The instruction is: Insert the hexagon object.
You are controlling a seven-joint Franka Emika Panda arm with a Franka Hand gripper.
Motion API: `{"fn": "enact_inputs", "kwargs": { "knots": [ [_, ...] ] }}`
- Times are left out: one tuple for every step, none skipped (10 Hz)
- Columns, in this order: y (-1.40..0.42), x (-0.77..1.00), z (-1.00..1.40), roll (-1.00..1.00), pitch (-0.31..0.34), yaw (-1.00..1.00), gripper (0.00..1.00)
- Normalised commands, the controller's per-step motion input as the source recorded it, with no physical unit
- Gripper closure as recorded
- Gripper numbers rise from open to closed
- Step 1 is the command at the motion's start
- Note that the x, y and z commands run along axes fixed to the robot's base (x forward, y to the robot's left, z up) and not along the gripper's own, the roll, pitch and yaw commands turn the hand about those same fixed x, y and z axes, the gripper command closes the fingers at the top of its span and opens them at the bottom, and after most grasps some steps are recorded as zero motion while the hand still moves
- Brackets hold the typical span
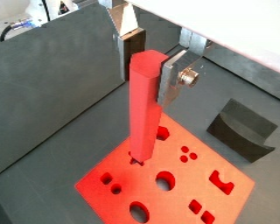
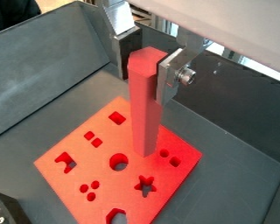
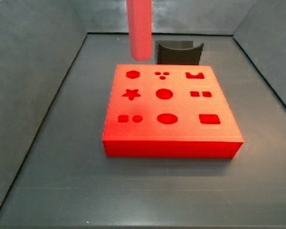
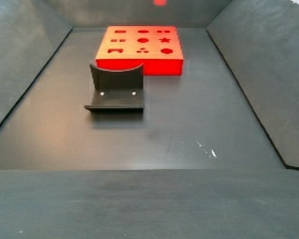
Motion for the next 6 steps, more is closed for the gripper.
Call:
{"fn": "enact_inputs", "kwargs": {
  "knots": [
    [0.35, 0.0, -0.16, 0.02, -0.016, 0.0, 1.0],
    [0.65, 0.0, -0.15, -0.03, -0.057, 0.16, 1.0],
    [0.63, 0.03, -0.16, 0.0, -0.057, 0.44, 1.0],
    [0.55, 0.05, -0.12, 0.0, -0.047, 0.5, 1.0],
    [0.54, 0.03, -0.09, 0.0, -0.036, 0.53, 1.0],
    [0.53, 0.03, -0.08, 0.0, -0.029, 0.53, 1.0]
  ]
}}
